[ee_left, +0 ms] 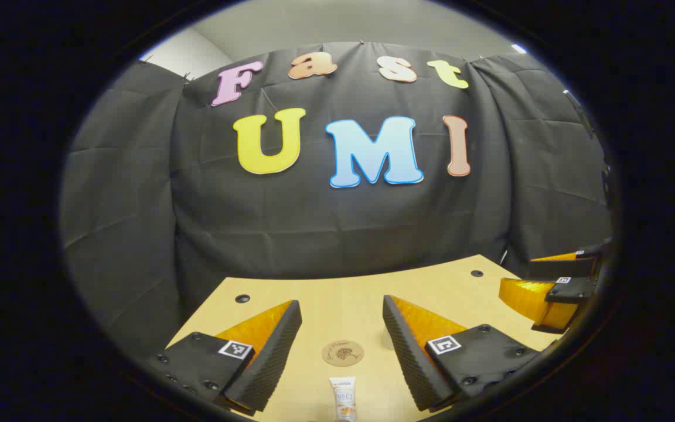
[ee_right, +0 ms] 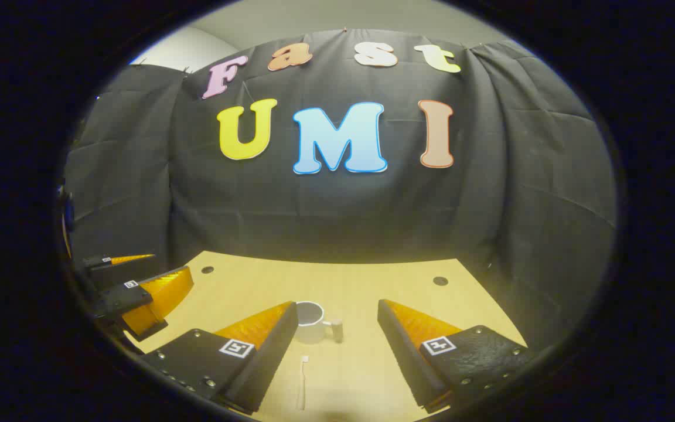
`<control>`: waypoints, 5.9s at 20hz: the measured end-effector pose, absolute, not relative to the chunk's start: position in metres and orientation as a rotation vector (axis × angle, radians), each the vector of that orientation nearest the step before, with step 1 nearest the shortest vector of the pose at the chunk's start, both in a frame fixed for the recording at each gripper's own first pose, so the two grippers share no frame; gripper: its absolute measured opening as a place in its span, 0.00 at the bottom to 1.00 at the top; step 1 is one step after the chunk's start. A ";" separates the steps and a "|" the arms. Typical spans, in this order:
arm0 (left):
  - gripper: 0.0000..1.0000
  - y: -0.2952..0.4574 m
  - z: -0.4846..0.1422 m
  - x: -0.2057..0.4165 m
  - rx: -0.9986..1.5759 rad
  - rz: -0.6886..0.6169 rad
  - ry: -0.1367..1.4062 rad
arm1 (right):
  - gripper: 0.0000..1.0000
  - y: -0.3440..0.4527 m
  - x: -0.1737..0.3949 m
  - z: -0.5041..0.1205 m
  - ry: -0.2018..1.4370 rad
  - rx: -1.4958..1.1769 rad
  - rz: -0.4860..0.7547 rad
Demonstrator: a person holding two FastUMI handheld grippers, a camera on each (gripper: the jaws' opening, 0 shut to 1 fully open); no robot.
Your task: Put the toothbrush and toothpaste on the desktop into the cup, then pick up the cup and place it on the coaster on the desktop.
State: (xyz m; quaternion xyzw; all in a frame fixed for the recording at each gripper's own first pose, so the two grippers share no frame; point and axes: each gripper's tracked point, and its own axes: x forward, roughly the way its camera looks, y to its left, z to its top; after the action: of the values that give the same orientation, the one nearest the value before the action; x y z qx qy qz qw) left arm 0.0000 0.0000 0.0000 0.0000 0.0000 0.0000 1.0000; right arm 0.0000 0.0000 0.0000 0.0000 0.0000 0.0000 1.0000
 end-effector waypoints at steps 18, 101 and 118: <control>0.93 0.015 -0.016 0.008 -0.016 0.017 0.059 | 0.89 0.014 0.013 -0.012 0.045 -0.009 0.029; 0.27 0.002 -0.333 0.022 -0.066 -0.041 0.952 | 0.02 0.050 0.057 -0.273 1.011 0.114 0.022; 0.27 0.008 -0.296 0.028 -0.034 -0.047 0.845 | 0.02 0.043 0.079 -0.133 0.673 0.231 0.080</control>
State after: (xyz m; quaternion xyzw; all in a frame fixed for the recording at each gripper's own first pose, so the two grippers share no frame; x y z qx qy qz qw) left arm 0.0277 0.0085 -0.2963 -0.0164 0.4098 -0.0229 0.9117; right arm 0.0786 0.0426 -0.1329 0.1132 0.3294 0.0393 0.9366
